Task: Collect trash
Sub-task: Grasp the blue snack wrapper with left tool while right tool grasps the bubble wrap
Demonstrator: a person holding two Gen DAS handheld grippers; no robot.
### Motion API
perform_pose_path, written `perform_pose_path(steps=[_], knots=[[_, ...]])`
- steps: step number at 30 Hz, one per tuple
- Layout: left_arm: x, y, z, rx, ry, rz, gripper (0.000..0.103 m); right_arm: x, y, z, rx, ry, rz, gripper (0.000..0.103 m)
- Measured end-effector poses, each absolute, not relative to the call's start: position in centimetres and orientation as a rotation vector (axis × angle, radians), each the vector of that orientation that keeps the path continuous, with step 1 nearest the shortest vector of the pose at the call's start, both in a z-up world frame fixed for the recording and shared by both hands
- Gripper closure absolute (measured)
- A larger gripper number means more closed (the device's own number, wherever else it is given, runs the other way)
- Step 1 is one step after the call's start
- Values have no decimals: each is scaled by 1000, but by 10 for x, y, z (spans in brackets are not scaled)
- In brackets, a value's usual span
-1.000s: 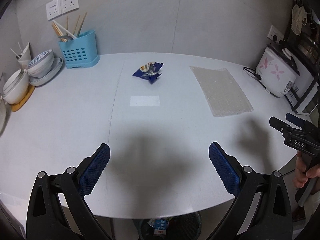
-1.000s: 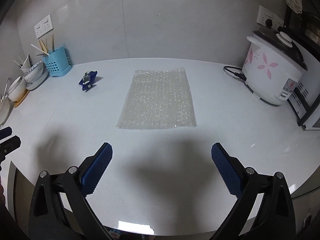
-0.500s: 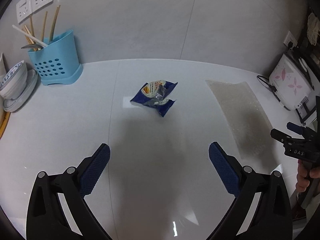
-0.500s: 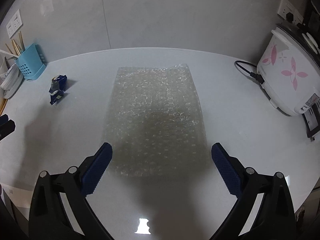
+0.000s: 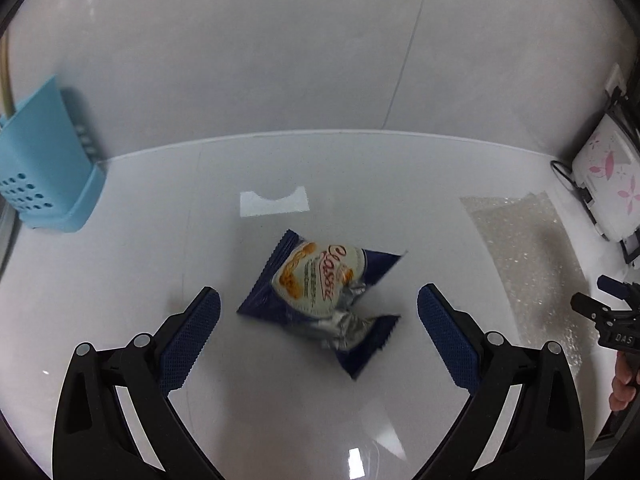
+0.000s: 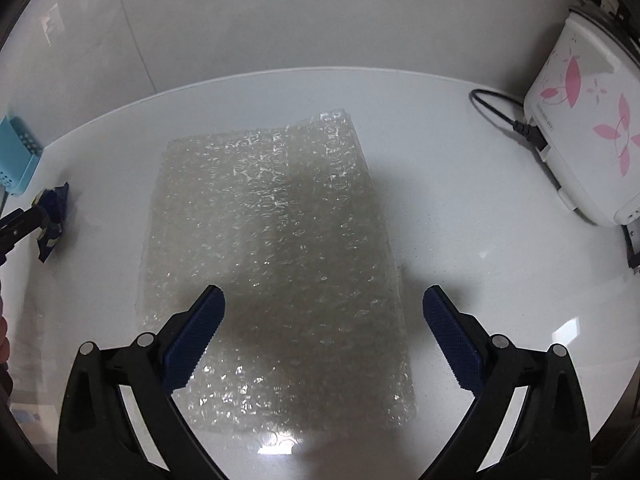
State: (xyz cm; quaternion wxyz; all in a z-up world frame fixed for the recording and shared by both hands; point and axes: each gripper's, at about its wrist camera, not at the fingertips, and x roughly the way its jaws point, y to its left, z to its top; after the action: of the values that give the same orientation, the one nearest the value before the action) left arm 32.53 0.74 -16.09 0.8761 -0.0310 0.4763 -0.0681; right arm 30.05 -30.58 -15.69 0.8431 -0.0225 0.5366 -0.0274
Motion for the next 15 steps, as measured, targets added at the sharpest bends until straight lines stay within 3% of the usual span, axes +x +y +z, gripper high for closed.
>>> perform_pose_path(steps=[4,7,10,11,12,15], knots=[[339,7,-176,-80,1033,-139,9,311,-313,-176,-15,1206,-73,8],[344,10,-183,-99,1051,-130,22,311,-319,-182,54,1213,-53,7],[344,10,-184,-87,1045,-128,38,311,-318,-183,42,1220,-54,9],[344,10,-184,-83,1047,-127,48,312,-317,-182,36,1225,-46,11],[345,10,-184,-70,1049,-115,61,313,-316,-182,25,1230,-33,15],[346,11,-184,-67,1057,-115,83,313,-310,-178,4,1240,4,34]])
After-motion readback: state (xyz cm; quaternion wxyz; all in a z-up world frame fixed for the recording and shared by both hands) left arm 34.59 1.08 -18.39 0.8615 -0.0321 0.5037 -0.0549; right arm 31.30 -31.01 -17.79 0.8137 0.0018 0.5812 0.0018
